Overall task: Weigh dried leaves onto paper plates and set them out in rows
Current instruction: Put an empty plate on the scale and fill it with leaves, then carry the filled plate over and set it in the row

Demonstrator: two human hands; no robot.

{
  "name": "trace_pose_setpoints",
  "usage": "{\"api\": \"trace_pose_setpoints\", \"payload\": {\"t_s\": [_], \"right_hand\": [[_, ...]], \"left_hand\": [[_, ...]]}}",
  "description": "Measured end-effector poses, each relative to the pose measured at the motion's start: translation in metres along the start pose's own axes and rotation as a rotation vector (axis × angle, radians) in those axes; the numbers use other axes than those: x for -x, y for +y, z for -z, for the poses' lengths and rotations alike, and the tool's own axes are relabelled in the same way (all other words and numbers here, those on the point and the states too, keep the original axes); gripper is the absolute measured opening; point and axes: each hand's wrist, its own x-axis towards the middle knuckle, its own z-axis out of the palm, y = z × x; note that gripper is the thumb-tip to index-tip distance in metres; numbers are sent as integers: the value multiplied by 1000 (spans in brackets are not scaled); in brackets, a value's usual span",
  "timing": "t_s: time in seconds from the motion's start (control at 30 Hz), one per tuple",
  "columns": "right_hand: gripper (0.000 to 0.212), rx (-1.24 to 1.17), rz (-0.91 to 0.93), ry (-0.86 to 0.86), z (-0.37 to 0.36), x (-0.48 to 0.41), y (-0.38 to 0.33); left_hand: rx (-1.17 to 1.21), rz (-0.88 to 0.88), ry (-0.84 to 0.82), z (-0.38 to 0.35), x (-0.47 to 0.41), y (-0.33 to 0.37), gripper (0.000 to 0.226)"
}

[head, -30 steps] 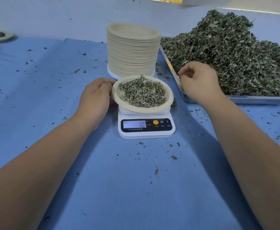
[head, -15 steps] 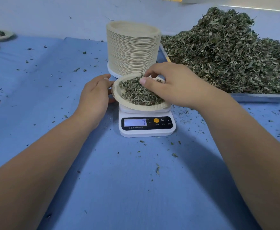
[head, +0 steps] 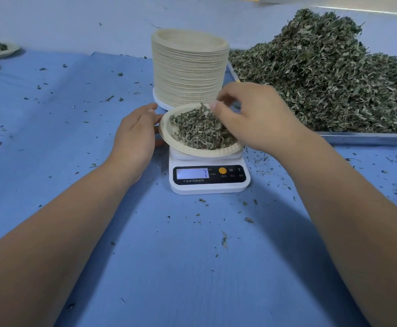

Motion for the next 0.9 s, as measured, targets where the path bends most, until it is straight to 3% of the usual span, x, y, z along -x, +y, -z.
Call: {"api": "trace_pose_setpoints", "payload": {"t_s": [0.1, 0.2, 0.3, 0.4, 0.57, 0.73, 0.9], "right_hand": [[40, 96, -123, 3, 1, 7, 13], [42, 81, -241, -28, -2, 20, 21], [38, 11, -294, -46, -4, 23, 21], [33, -84, -306, -49, -3, 22, 15], [27, -204, -269, -51, -3, 22, -7], [23, -342, -192, -203, -23, 14, -61], [20, -382, 43, -409, -46, 10, -132]], "left_hand": [[-43, 16, -33, 0, 4, 5, 30], [-89, 73, -20, -2, 3, 13, 36], [-87, 120, -74, -7, 5, 19, 25], [-44, 170, -94, -10, 5, 19, 41], [182, 254, 100, -1, 3, 33, 20], [302, 296, 291, 48, 10, 45, 31], [333, 324, 489, 139, 35, 47, 33]]}}
